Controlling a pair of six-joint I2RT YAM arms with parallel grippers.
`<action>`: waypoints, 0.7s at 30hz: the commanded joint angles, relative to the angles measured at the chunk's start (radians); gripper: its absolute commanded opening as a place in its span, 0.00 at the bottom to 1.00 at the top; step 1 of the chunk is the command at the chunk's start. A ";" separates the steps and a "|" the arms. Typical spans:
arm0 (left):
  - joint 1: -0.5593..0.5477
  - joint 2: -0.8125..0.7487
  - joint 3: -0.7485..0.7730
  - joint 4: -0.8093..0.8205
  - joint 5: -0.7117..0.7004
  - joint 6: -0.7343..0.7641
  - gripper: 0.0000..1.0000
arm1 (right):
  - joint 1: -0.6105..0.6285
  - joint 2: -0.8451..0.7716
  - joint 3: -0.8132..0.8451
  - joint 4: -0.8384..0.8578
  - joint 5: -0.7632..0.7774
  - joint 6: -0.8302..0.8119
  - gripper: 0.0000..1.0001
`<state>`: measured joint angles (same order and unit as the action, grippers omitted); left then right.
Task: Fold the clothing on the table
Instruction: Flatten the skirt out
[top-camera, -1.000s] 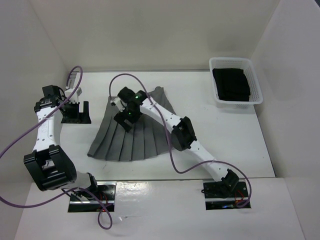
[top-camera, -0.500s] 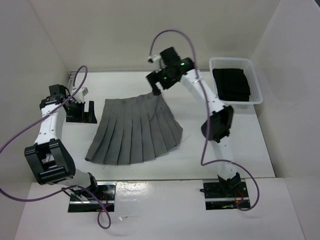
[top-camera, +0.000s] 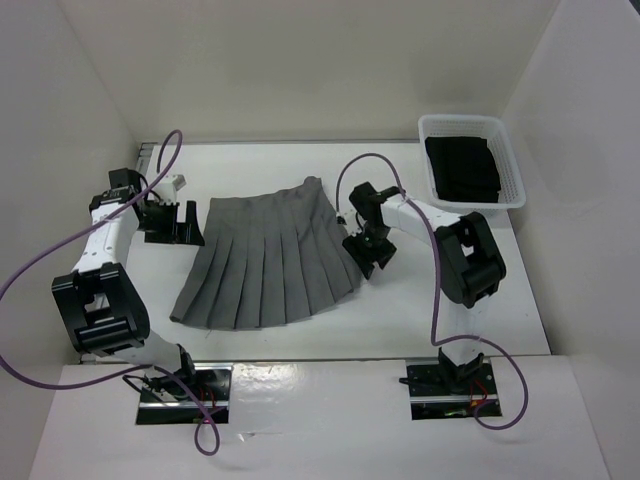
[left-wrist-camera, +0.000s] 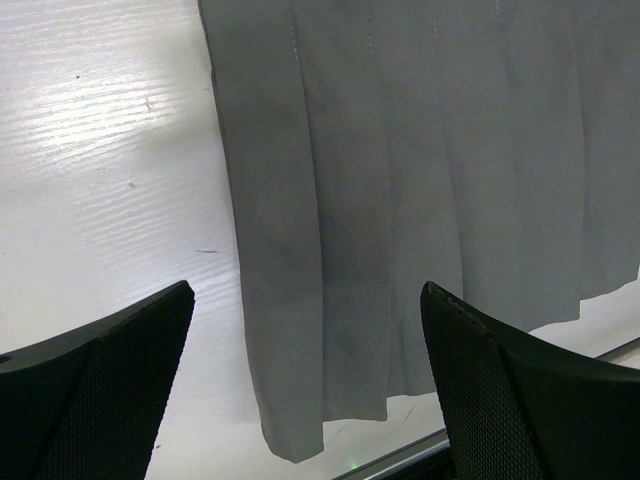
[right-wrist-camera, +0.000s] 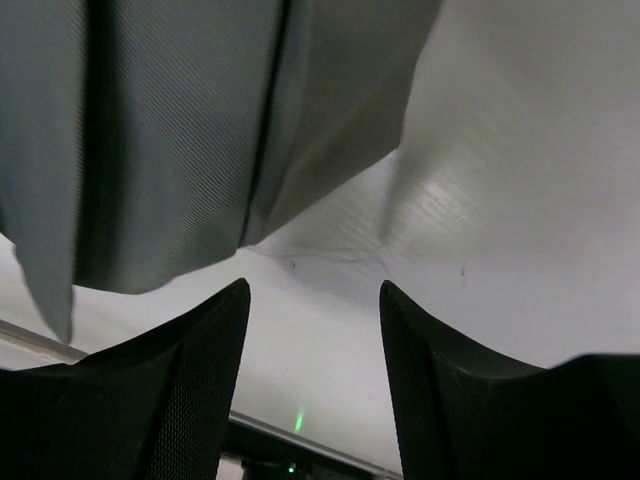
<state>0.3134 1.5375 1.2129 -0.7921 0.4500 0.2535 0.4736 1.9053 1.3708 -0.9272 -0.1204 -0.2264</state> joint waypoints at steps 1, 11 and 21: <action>0.003 0.001 0.025 0.011 0.038 -0.007 1.00 | -0.007 -0.097 -0.048 0.097 -0.005 -0.016 0.60; 0.003 -0.059 0.016 -0.018 0.009 0.012 1.00 | -0.007 -0.097 -0.066 0.108 -0.061 -0.016 0.62; 0.003 -0.100 -0.023 -0.018 0.009 0.012 1.00 | -0.027 -0.120 -0.065 0.106 -0.202 -0.027 0.73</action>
<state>0.3134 1.4742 1.2034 -0.8021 0.4438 0.2577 0.4557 1.8278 1.2793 -0.8486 -0.2531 -0.2447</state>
